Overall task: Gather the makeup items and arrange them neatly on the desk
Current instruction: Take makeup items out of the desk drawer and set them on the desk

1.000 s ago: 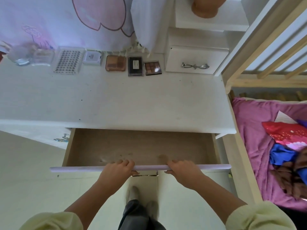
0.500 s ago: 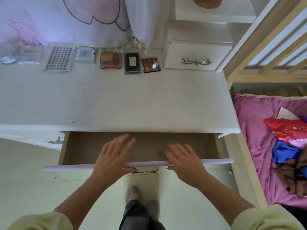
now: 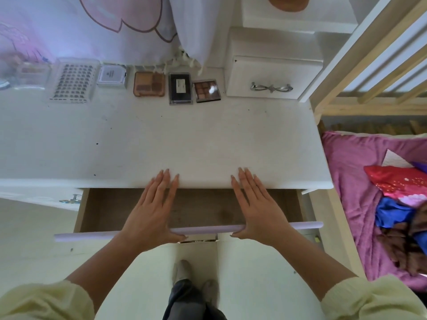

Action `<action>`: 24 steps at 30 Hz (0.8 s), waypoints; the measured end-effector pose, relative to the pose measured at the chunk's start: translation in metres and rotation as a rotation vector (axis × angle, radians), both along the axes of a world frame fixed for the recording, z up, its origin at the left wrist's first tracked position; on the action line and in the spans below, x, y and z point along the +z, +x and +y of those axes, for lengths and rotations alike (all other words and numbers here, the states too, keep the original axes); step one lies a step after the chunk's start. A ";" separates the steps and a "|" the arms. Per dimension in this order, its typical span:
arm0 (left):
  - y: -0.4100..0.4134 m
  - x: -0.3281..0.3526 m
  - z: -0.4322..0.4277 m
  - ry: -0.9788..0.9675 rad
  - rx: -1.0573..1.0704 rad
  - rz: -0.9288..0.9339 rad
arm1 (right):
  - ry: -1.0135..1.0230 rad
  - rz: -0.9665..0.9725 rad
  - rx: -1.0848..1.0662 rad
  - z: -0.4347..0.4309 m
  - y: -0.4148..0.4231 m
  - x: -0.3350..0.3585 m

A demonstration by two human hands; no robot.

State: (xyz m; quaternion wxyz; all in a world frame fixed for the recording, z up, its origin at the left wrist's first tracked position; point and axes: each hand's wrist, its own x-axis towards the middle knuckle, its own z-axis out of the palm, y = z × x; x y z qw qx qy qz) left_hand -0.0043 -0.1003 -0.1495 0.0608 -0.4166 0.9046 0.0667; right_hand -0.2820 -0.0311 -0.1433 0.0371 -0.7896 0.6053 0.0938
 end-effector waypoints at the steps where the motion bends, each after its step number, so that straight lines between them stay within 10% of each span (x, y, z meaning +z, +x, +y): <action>1: -0.001 0.000 -0.002 -0.019 0.001 0.002 | -0.023 0.003 0.011 -0.001 -0.001 -0.001; 11: 0.001 -0.014 -0.027 -0.383 -0.064 0.208 | -0.451 -0.050 0.029 -0.026 -0.007 -0.022; 24: 0.011 -0.021 -0.053 -0.347 -0.199 0.305 | -0.452 -0.187 0.065 -0.037 -0.016 -0.033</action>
